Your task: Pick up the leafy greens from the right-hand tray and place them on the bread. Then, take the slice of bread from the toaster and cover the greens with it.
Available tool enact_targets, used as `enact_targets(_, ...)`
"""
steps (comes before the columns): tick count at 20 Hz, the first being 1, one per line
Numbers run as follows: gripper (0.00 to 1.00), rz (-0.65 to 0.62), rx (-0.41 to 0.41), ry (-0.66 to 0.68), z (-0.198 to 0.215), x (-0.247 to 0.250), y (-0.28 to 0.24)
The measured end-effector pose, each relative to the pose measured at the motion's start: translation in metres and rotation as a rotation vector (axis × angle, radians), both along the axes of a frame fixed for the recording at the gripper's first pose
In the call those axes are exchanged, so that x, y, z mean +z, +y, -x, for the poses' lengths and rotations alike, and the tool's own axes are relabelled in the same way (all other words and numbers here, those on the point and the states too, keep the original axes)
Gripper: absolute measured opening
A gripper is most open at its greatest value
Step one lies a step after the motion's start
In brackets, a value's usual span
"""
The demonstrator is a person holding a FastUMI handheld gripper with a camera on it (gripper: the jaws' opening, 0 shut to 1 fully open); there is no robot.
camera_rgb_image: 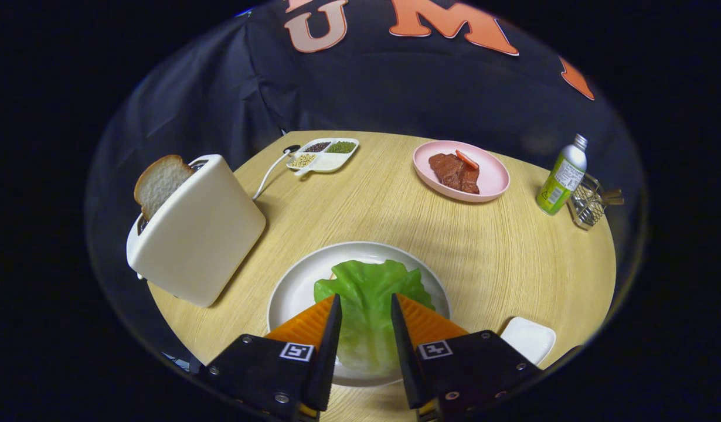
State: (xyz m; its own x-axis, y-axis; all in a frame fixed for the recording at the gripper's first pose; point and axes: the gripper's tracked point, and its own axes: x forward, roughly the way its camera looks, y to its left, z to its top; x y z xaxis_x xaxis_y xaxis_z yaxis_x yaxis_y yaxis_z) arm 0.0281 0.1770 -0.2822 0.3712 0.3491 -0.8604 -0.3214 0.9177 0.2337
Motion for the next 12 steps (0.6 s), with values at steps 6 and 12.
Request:
enact_targets(6, 0.78, -0.046, 0.005, -0.042, -0.011, 0.058, 0.034)
enact_targets(12, 0.88, -0.122, -0.010, 0.035, -0.013, 0.113, 0.077)
